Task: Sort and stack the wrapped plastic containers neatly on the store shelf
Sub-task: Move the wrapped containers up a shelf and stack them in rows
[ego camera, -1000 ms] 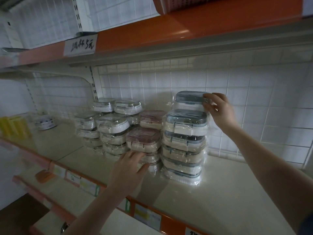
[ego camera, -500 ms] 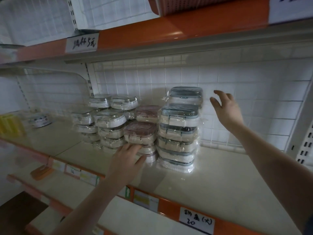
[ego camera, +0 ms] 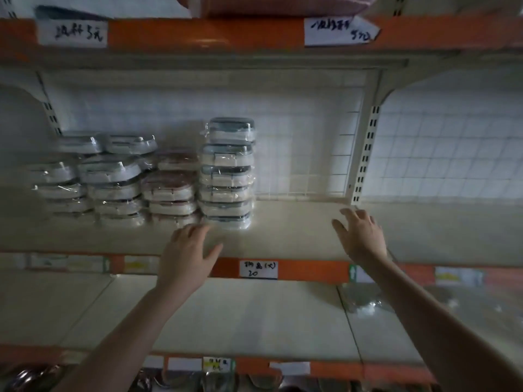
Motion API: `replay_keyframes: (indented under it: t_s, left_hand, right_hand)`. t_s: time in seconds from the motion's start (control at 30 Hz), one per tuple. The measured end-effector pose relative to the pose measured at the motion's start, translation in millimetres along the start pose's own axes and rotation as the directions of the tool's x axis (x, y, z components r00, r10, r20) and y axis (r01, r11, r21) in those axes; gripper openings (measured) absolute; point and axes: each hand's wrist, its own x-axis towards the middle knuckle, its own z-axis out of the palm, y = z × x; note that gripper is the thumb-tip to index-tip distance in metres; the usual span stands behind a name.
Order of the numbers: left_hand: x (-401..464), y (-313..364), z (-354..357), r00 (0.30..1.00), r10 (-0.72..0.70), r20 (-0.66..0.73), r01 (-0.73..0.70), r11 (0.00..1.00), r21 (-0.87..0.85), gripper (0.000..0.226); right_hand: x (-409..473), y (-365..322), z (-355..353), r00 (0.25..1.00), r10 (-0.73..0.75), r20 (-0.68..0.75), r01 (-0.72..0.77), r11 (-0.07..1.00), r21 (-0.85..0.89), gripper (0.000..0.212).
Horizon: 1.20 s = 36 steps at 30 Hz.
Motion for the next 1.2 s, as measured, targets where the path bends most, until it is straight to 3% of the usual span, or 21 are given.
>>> replay_keyframes:
  t_s: [0.23,0.57,0.97,1.2]
  left_hand:
    - [-62.0,48.4,19.2,0.995,0.057,0.086,-0.049,0.994,-0.094,0.041]
    - [-103.2,142.4,65.8,0.969,0.109,0.221,-0.067,0.979,-0.191,0.048]
    - [-128.5,347.9,191.2,0.915,0.021,0.403,0.060,0.981,-0.187,0.049]
    - [-128.4,393.4,247.1,0.883,-0.055,0.466,0.119,0.987,-0.108,0.055]
  right_hand:
    - [-107.3,62.1,-22.0,0.989,0.148,0.020,-0.146,0.986,-0.085,0.036]
    - [-172.2,173.0,-53.6,0.959,0.281,0.040,-0.276,0.956,-0.102,0.038]
    - [-153.5,389.2,-59.3,0.929,0.309,0.203,-0.296,0.951,-0.094,0.044]
    - [-129.3,453.6,-28.6,0.903,0.294,0.313,-0.277,0.956,-0.100,0.045]
